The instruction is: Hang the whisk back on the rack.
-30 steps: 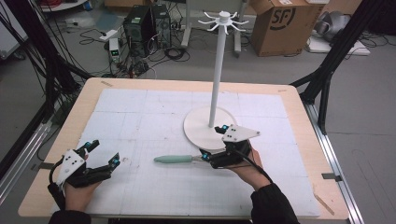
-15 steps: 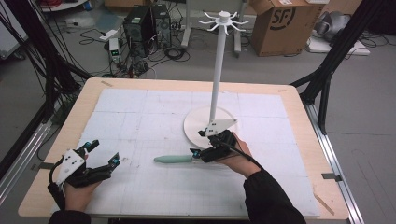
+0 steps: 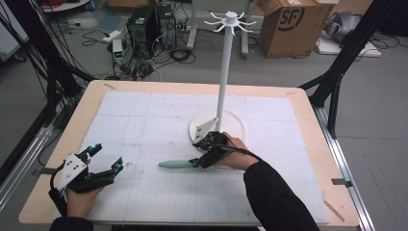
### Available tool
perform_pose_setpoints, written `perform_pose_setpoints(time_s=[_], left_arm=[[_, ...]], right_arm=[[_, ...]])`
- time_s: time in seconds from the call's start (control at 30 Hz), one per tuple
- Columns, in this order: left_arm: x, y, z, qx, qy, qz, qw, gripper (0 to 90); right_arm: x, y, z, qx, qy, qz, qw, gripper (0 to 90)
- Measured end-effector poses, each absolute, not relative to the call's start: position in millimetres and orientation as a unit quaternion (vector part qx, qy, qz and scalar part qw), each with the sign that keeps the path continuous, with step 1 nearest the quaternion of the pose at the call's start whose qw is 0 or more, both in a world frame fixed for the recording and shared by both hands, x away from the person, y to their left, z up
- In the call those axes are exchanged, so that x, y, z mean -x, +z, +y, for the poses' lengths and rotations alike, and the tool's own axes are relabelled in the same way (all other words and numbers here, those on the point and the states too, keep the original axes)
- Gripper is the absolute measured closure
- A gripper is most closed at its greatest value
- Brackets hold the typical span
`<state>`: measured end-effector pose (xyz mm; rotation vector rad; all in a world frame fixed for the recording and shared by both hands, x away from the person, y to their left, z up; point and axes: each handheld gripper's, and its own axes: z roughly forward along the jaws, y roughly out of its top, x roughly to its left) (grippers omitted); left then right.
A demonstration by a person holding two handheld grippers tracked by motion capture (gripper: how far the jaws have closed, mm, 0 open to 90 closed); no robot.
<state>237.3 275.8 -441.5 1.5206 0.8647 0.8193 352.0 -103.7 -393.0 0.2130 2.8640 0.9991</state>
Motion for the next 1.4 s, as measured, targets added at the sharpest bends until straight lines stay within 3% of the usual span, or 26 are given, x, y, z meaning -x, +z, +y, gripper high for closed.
perform_pose_setpoints(time_s=[0.33, 0.47, 0.67, 0.73, 0.83, 1.2, 1.4], left_arm=[[-238, -441, 276, -0.645, 0.35, 0.37, 0.57, 13.6], [-237, -441, 276, -0.645, 0.351, 0.369, 0.57, 13.8], [-237, -441, 277, -0.645, 0.351, 0.369, 0.57, 13.8], [-237, -441, 277, -0.645, 0.351, 0.368, 0.57, 13.9], [-237, -441, 276, -0.643, 0.352, 0.369, 0.571, 13.9], [-237, -441, 277, -0.645, 0.354, 0.371, 0.567, 14.0], [-237, -441, 276, -0.646, 0.353, 0.371, 0.566, 14.1]], right_arm=[[-358, -412, -80, -0.008, 0.269, 0.963, 0.037, 38.3], [-354, -418, -72, -0.042, 0.219, 0.975, -0.007, 41.5], [-358, -425, -68, -0.026, 0.199, 0.98, -0.01, 46.1], [-360, -426, -68, -0.018, 0.205, 0.978, -0.006, 49.3], [-360, -423, -67, -0.025, 0.199, 0.98, -0.006, 67.5], [-342, -421, -65, -0.008, 0.193, 0.98, 0.05, 69.5], [-347, -401, -89, -0.056, 0.261, 0.961, 0.07, 69.5]])
